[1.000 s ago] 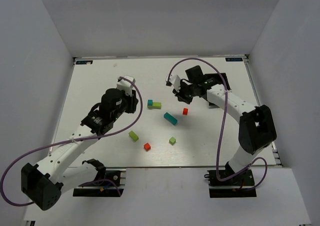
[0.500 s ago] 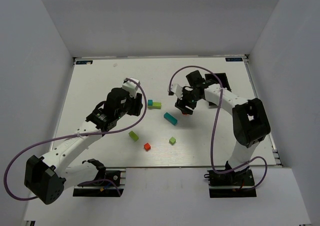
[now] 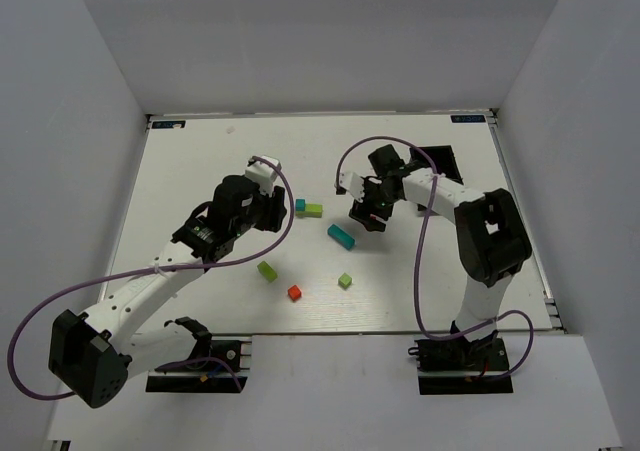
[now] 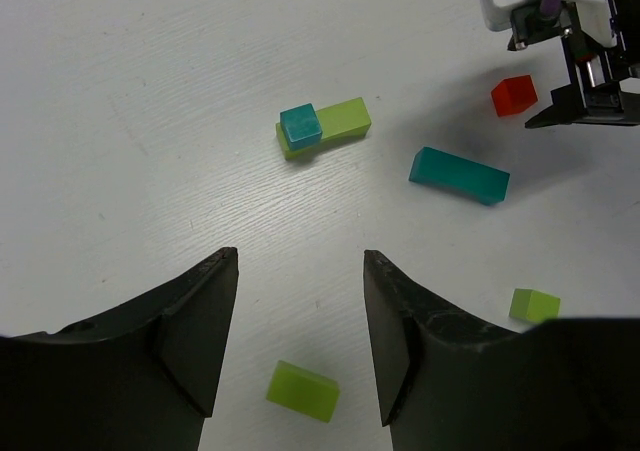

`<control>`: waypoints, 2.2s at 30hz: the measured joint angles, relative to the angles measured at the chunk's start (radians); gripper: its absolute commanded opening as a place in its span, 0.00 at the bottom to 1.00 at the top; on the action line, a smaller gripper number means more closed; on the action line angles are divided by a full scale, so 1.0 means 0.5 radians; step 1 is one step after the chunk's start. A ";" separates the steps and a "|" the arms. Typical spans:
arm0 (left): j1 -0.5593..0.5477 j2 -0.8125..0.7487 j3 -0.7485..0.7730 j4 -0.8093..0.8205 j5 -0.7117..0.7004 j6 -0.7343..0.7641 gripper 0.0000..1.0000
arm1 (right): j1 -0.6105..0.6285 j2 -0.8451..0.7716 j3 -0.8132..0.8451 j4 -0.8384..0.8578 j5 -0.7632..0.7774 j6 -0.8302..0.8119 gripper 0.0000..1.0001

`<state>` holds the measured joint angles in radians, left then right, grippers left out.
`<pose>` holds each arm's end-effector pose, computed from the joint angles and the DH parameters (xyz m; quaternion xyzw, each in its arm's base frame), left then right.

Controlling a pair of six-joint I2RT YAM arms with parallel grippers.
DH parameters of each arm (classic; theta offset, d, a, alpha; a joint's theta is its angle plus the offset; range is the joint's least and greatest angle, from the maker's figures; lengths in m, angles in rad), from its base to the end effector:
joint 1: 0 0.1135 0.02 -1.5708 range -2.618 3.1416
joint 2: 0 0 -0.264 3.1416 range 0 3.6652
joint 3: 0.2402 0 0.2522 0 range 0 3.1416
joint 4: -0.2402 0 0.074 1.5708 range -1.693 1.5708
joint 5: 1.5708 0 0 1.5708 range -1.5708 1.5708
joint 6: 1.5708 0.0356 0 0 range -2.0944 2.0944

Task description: Build the wood block tower

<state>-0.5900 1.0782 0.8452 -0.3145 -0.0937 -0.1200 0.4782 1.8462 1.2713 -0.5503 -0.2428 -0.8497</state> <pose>0.2019 -0.1312 0.2910 0.1805 0.8524 -0.1317 0.4728 0.3306 0.1810 0.1868 -0.6176 0.7460 0.0756 0.2374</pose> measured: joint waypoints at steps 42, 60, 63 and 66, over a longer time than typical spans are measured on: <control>0.000 -0.010 0.000 0.002 0.002 0.000 0.64 | 0.233 0.270 0.739 -0.175 -0.278 0.038 0.05; 0.000 -0.016 0.000 0.001 0.002 0.015 0.64 | 0.351 0.578 1.045 -0.314 -0.298 -0.023 0.09; 0.000 -0.022 0.000 0.002 0.002 0.016 0.64 | 0.369 0.606 1.052 -0.316 -0.289 -0.034 0.09; 0.000 -0.026 0.000 0.003 0.002 0.015 0.64 | 0.384 0.626 1.053 -0.317 -0.273 -0.037 0.09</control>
<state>-0.5900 1.0653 0.8452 -0.3130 -0.0929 -0.1123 0.6701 2.1590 1.7977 -0.7086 -0.3794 -0.8684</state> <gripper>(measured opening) 0.637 0.366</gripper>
